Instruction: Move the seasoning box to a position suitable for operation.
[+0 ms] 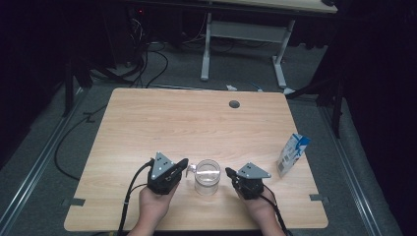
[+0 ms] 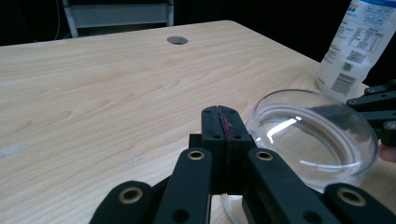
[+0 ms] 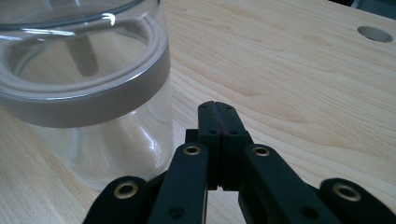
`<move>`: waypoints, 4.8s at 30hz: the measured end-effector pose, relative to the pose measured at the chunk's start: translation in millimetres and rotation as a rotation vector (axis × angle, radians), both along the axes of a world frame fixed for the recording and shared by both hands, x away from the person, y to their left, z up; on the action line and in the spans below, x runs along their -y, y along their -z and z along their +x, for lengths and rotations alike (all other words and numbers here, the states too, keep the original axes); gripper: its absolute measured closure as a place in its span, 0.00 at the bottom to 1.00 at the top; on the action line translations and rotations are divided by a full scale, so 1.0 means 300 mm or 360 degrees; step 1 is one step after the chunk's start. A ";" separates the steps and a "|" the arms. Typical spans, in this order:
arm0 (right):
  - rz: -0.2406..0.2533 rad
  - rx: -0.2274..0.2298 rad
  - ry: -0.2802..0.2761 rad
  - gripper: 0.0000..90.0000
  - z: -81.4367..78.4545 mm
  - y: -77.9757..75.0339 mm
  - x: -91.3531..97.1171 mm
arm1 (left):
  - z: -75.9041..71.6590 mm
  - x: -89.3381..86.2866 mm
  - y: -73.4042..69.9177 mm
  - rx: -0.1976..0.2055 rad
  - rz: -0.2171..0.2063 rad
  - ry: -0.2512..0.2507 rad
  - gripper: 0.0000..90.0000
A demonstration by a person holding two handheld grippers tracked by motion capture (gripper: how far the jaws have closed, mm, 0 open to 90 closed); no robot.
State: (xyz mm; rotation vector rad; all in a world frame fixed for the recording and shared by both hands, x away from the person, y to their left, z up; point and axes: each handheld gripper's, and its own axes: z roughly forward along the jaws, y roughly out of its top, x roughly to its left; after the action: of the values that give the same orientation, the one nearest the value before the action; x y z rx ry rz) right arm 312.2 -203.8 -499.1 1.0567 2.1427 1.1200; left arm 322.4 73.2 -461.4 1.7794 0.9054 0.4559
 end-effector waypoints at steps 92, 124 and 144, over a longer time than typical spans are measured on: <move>0.0078 0.0186 -0.0192 1.00 -0.114 -0.121 -0.074 | -0.098 -0.030 0.065 0.0014 -0.0030 0.0056 1.00; 0.0139 0.0134 -0.0209 1.00 -0.104 -0.107 -0.076 | -0.152 0.060 0.083 0.0001 -0.0098 0.0187 1.00; 0.0134 0.0149 -0.0211 1.00 -0.103 -0.091 -0.083 | -0.143 0.026 0.066 0.0024 -0.0202 0.0133 1.00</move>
State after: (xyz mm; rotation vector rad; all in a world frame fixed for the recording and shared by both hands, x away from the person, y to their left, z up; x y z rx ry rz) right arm 281.2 -179.0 -471.7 0.8900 2.1336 1.3049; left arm 279.3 65.5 -481.2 1.6891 0.8279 0.3500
